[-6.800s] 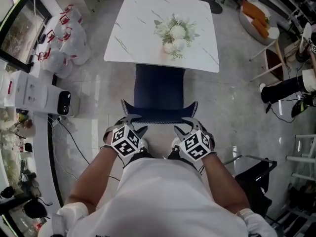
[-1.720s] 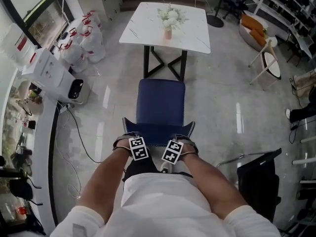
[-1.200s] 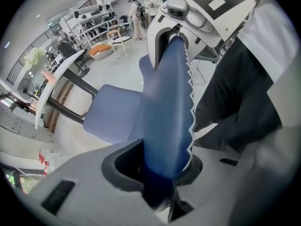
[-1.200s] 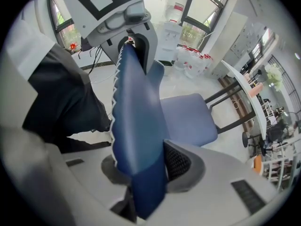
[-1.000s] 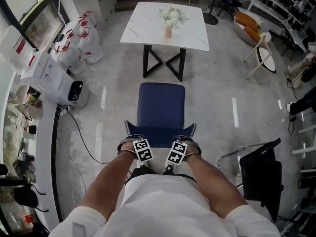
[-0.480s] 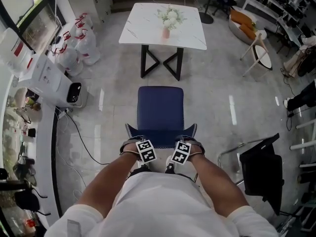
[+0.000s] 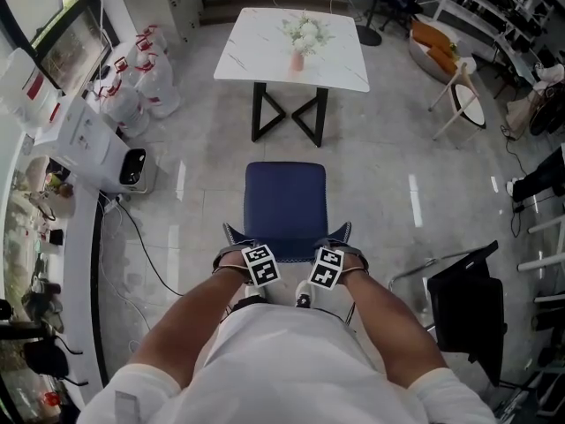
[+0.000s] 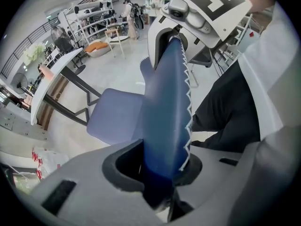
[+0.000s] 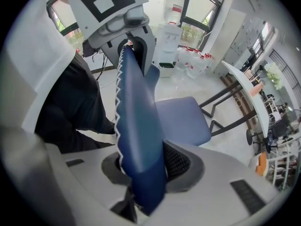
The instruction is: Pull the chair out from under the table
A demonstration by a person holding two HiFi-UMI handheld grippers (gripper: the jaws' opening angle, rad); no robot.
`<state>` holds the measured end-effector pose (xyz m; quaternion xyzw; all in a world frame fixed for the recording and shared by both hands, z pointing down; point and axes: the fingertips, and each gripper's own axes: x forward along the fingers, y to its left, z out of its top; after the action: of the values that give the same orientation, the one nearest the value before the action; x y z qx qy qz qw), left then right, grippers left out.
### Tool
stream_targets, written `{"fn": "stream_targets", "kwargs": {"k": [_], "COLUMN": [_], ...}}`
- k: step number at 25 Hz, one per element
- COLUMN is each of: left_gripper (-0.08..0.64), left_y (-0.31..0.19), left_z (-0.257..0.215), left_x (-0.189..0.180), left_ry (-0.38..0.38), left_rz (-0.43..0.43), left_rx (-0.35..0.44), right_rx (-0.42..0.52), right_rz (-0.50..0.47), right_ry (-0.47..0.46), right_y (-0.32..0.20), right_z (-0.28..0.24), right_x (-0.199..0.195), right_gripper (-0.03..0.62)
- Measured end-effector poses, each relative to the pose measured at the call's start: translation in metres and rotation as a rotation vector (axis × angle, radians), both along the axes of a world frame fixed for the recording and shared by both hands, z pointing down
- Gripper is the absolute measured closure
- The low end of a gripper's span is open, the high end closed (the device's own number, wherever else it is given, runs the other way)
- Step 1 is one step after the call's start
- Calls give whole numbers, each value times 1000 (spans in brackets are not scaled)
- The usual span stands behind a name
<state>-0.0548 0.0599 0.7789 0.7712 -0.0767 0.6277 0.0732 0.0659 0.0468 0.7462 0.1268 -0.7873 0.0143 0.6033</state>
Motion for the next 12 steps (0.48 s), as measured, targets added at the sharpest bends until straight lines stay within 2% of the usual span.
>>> {"fn": "stream_targets", "kwargs": {"k": [12], "left_gripper": [445], "left_y": [1], "left_z": [-4], "left_x": [-5], "left_ry": [5], "left_rz": [41], "left_rx": [-64], "right_rx": [-86], "right_rz": [-6], "right_ry": [20], "right_y": [2], "right_z": [-3], "right_x": [-7], "right_gripper": [465]}}
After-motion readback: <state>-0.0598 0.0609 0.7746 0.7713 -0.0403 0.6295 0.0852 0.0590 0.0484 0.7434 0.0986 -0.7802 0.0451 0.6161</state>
